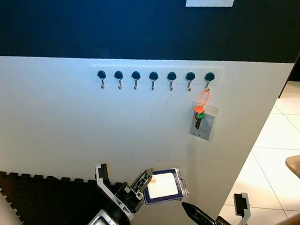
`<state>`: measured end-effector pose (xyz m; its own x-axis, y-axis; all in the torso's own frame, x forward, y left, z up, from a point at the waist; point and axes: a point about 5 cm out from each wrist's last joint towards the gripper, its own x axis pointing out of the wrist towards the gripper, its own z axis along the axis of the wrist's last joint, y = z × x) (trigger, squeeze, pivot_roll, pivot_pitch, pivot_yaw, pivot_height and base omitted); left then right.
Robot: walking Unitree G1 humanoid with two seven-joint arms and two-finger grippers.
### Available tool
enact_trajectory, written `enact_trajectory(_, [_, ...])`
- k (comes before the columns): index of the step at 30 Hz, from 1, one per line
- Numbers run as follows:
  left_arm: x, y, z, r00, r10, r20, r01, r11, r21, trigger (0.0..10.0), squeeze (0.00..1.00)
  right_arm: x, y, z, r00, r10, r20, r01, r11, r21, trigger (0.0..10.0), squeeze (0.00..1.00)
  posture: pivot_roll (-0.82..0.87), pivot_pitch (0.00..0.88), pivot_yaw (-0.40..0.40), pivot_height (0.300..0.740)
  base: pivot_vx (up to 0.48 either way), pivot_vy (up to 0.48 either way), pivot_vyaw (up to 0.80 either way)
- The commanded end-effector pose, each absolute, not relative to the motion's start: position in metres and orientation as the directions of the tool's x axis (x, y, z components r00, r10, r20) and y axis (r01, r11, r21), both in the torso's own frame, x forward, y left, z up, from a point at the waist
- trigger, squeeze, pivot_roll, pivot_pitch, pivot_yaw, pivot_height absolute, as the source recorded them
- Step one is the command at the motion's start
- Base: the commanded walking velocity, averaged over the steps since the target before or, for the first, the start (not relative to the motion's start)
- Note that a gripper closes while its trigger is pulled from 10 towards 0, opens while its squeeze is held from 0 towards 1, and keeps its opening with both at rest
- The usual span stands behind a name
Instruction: Hang keys on a hook
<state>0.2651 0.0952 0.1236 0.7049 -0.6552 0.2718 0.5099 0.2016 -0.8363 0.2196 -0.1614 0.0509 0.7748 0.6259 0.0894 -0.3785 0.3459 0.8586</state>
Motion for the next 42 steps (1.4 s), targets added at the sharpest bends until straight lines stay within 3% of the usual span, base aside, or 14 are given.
enact_trajectory(1, [0.266, 0.091, 0.123, 0.706, -0.652, 0.276, 0.505, 0.189, -0.842, 5.1, 0.00, 0.219, -0.166, 0.048, 0.785, 0.616, 0.065, -0.369, 0.380, 0.848, 10.0, 0.00, 0.05, 0.075, -0.051, 0.740, 0.000, 0.000, 0.00])
enact_trajectory(4, [0.266, 0.092, 0.124, 0.706, -0.651, 0.279, 0.506, 0.187, -0.842, 5.1, 0.00, 0.219, -0.167, 0.048, 0.788, 0.613, 0.061, -0.367, 0.388, 0.845, 10.0, 0.00, 0.05, 0.075, -0.051, 0.740, 0.000, 0.000, 0.00])
enact_trajectory(5, [0.267, 0.093, 0.123, 0.713, -0.648, 0.270, 0.502, 0.202, -0.841, 10.0, 0.00, 0.221, -0.171, 0.048, 0.794, 0.606, 0.049, -0.376, 0.427, 0.822, 10.0, 0.00, 0.05, 0.076, -0.052, 0.740, 0.000, 0.000, 0.00])
enact_trajectory(13, [0.268, 0.101, 0.123, 0.710, -0.648, 0.274, 0.510, 0.205, -0.835, 10.0, 0.00, 0.232, -0.187, 0.062, 0.836, 0.544, 0.077, -0.435, 0.569, 0.698, 10.0, 0.00, 0.04, 0.075, -0.050, 0.740, 0.000, 0.000, 0.00])
enact_trajectory(20, [0.269, 0.107, 0.123, 0.716, -0.643, 0.271, 0.512, 0.220, -0.831, 10.0, 0.00, 0.227, -0.193, 0.068, 0.825, 0.559, 0.087, -0.490, 0.630, 0.602, 10.0, 0.00, 0.04, 0.074, -0.051, 0.740, 0.000, 0.000, 0.00])
enact_trajectory(23, [0.271, 0.112, 0.123, 0.723, -0.636, 0.269, 0.511, 0.231, -0.828, 10.0, 0.00, 0.222, -0.194, 0.066, 0.812, 0.583, 0.012, -0.544, 0.750, 0.376, 10.0, 0.00, 0.04, 0.071, -0.047, 0.740, 0.000, 0.000, 0.00])
enact_trajectory(24, [0.272, 0.113, 0.123, 0.726, -0.634, 0.268, 0.510, 0.233, -0.828, 10.0, 0.00, 0.221, -0.193, 0.063, 0.811, 0.584, -0.047, -0.564, 0.800, 0.203, 10.0, 0.00, 0.03, 0.070, -0.044, 0.740, 0.000, 0.000, 0.00])
enact_trajectory(25, [0.272, 0.113, 0.123, 0.726, -0.634, 0.268, 0.510, 0.233, -0.828, 10.0, 0.00, 0.221, -0.193, 0.063, 0.811, 0.584, -0.047, -0.564, 0.800, 0.203, 10.0, 0.00, 0.03, 0.070, -0.044, 0.740, 0.000, 0.000, 0.00])
enact_trajectory(27, [0.274, 0.115, 0.124, 0.729, -0.628, 0.270, 0.509, 0.234, -0.829, 10.0, 0.00, 0.219, -0.194, 0.056, 0.812, 0.573, -0.113, -0.583, 0.806, -0.104, 10.0, 0.00, 0.03, 0.068, -0.043, 0.740, 0.000, 0.000, 0.00])
enact_trajectory(28, [0.274, 0.115, 0.124, 0.729, -0.628, 0.270, 0.509, 0.234, -0.829, 10.0, 0.00, 0.219, -0.194, 0.056, 0.812, 0.573, -0.113, -0.583, 0.806, -0.104, 10.0, 0.00, 0.03, 0.068, -0.043, 0.740, 0.000, 0.000, 0.00])
enact_trajectory(30, [0.275, 0.114, 0.125, 0.728, -0.628, 0.276, 0.512, 0.230, -0.828, 10.0, 0.00, 0.220, -0.197, 0.053, 0.842, 0.532, -0.095, -0.538, 0.808, -0.241, 10.0, 0.00, 0.03, 0.066, -0.044, 0.740, 0.000, 0.000, 0.00])
enact_trajectory(33, [0.275, 0.114, 0.125, 0.726, -0.629, 0.278, 0.514, 0.228, -0.827, 10.0, 0.00, 0.220, -0.199, 0.053, 0.857, 0.510, -0.079, -0.511, 0.819, -0.262, 10.0, 0.00, 0.03, 0.062, -0.045, 0.740, 0.000, 0.000, 0.00])
enact_trajectory(39, [0.275, 0.112, 0.127, 0.715, -0.632, 0.299, 0.527, 0.205, -0.825, 10.0, 0.00, 0.220, -0.190, 0.042, 0.884, 0.466, -0.036, -0.434, 0.790, -0.434, 10.0, 0.00, 0.03, 0.060, -0.048, 0.740, 0.000, 0.000, 0.00])
enact_trajectory(42, [0.274, 0.112, 0.130, 0.710, -0.628, 0.319, 0.535, 0.186, -0.824, 10.0, 0.00, 0.222, -0.185, 0.039, 0.895, 0.446, -0.007, -0.404, 0.804, -0.437, 10.0, 0.00, 0.03, 0.066, -0.049, 0.740, 0.000, 0.000, 0.00])
